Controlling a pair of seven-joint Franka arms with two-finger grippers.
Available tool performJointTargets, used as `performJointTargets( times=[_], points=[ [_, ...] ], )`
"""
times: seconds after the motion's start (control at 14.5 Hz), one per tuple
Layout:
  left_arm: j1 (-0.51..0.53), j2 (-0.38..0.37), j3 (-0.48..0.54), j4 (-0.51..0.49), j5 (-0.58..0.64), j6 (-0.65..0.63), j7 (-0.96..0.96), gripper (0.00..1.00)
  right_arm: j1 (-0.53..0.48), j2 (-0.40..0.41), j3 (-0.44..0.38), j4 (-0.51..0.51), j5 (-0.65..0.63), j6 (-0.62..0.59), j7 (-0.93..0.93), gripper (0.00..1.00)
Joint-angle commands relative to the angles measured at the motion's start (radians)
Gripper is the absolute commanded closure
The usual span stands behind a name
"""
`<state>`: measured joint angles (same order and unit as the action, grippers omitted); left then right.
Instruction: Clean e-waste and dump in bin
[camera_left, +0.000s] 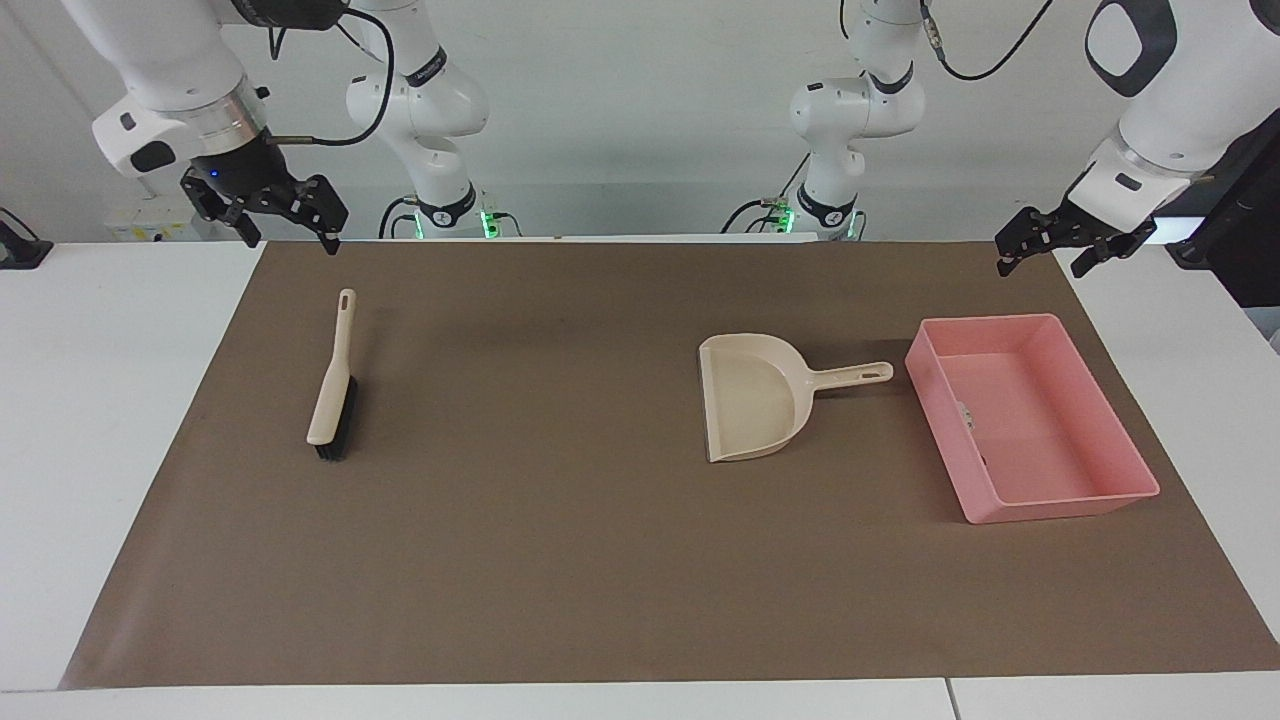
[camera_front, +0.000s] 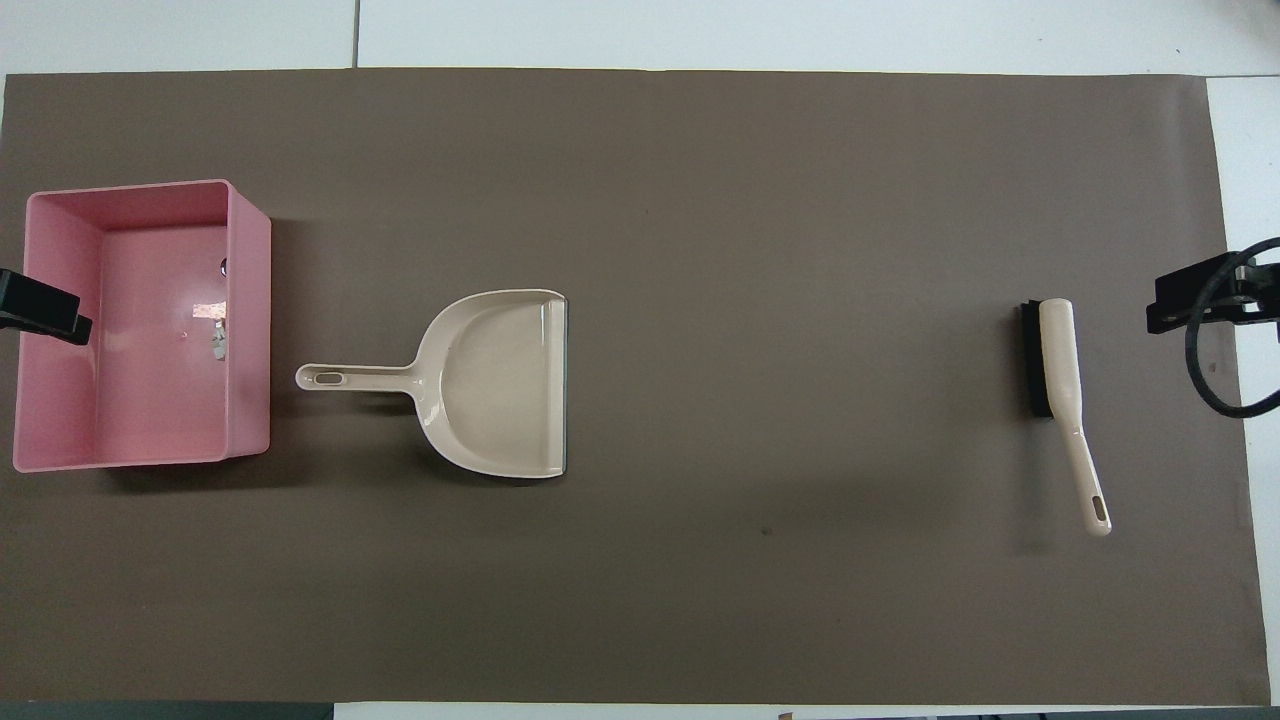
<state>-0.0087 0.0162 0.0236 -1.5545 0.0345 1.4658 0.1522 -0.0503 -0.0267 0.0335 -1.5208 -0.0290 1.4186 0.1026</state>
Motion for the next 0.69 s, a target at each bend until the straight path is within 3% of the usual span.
performJointTargets(
  times=[0.0,0.62],
  points=[
    [0.007,-0.045,-0.002,-0.068,-0.019,0.065,-0.006,0.00,-0.011,0.002,0.008,0.002,0.004,0.002,-0.020,0.00],
    [0.003,-0.045,-0.002,-0.072,-0.033,0.074,-0.005,0.00,-0.011,0.002,0.008,0.001,0.004,0.013,-0.021,0.00]
  ],
)
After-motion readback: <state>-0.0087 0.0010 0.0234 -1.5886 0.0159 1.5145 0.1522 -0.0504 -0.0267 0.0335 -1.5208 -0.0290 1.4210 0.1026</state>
